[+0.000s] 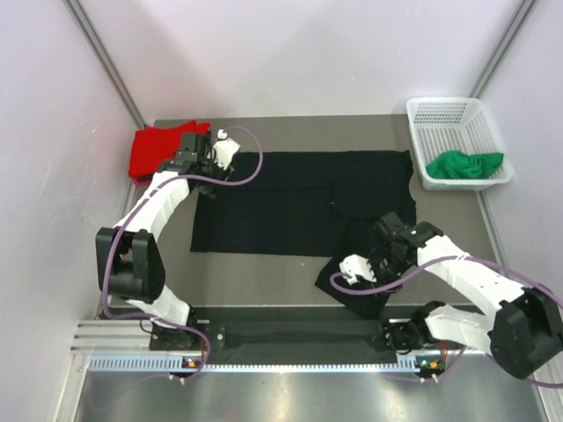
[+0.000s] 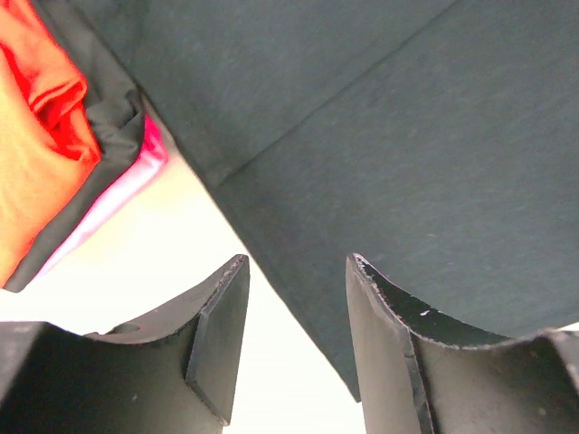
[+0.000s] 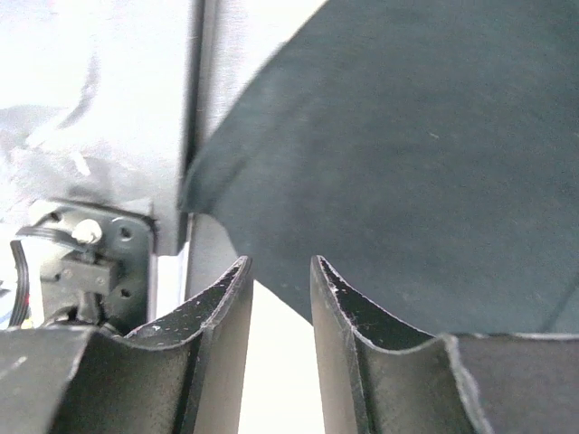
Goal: Fold and stack the t-shirts
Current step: Fold the tshirt
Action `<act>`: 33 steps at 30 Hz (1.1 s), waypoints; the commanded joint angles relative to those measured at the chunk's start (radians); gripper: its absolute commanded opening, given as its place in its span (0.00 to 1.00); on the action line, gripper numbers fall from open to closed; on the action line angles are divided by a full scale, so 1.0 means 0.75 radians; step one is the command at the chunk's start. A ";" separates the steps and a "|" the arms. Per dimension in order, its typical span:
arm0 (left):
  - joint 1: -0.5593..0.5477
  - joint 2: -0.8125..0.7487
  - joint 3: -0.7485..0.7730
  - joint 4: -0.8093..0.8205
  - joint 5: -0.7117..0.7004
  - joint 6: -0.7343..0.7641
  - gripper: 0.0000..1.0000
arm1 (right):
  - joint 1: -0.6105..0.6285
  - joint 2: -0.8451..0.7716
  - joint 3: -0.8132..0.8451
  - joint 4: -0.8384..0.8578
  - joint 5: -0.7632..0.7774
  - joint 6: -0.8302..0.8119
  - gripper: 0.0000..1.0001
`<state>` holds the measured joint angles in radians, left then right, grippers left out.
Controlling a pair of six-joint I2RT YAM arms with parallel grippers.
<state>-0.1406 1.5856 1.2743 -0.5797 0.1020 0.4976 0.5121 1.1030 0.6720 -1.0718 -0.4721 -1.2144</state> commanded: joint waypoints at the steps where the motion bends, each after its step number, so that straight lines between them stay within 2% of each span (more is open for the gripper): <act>1: 0.034 0.031 -0.008 0.057 -0.044 0.046 0.52 | 0.004 0.002 0.029 -0.103 -0.105 -0.184 0.32; 11: 0.065 0.064 0.054 0.071 -0.085 0.083 0.52 | 0.019 0.016 -0.041 -0.119 0.028 -0.410 0.28; 17: 0.075 0.078 0.064 0.077 -0.105 0.089 0.52 | 0.021 0.002 -0.094 -0.095 0.043 -0.534 0.31; 21: 0.075 0.087 0.072 0.069 -0.114 0.091 0.53 | 0.098 0.077 -0.051 -0.093 -0.027 -0.465 0.32; 27: 0.075 0.111 0.109 0.067 -0.122 0.095 0.53 | 0.249 0.119 -0.104 0.003 -0.001 -0.373 0.33; 33: 0.079 0.119 0.144 0.069 -0.126 0.093 0.53 | 0.289 0.147 -0.143 0.132 0.075 -0.330 0.34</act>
<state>-0.0895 1.6787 1.3365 -0.5648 0.0120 0.5545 0.7074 1.1999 0.5816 -1.0382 -0.4236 -1.4792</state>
